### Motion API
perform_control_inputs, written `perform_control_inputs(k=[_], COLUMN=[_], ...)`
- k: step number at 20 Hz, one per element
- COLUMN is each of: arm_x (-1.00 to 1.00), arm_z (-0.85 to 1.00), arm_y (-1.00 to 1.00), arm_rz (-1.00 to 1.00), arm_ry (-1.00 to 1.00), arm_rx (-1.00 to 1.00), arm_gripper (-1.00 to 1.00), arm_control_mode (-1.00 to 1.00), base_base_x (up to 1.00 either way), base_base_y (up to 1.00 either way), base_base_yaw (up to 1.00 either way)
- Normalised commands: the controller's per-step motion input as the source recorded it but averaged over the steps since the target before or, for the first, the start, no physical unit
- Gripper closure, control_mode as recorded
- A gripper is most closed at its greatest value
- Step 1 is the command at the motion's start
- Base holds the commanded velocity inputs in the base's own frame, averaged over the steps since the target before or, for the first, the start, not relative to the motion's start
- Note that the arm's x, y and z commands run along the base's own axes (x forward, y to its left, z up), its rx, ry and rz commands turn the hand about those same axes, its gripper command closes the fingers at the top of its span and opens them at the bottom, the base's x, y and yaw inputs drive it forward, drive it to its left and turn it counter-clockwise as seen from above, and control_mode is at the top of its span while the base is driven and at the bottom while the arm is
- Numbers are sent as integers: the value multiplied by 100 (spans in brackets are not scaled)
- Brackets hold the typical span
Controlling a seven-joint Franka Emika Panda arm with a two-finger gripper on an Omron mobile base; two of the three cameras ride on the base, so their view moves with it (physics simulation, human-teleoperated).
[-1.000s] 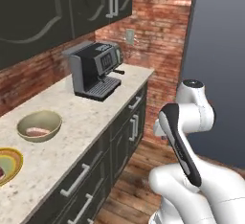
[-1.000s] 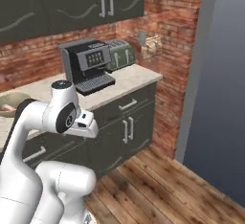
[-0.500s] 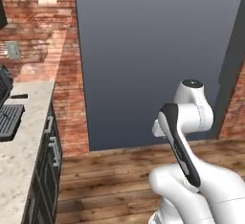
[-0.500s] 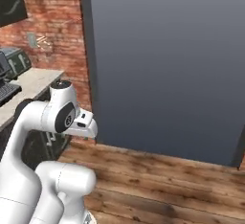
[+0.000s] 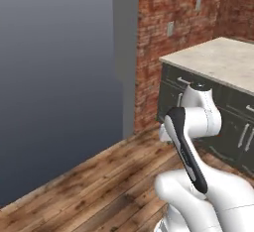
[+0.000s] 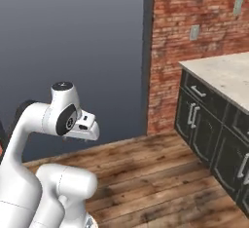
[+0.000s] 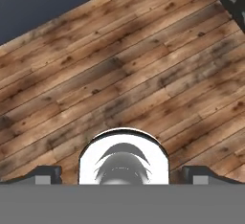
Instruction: Place one of the steaks on the plate and the other in the bowl. Then place the bowl in the fridge.
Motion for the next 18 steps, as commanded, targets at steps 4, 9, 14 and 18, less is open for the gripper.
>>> perform_control_inputs(k=[4, 9, 14, 18], arm_x=[0, 0, 0, 0], arm_z=[0, 0, 0, 0], arm_y=[0, 0, 0, 0], arm_rz=[0, 0, 0, 0], arm_ry=[0, 0, 0, 0], arm_rx=[0, 0, 0, 0], arm_gripper=[-100, -100, -100, -100], arm_control_mode=[100, 100, 100, 100], base_base_x=[4, 2, 0, 4], base_base_y=[-47, -52, -52, -56], base_base_yaw=[-85, -85, -86, -83])
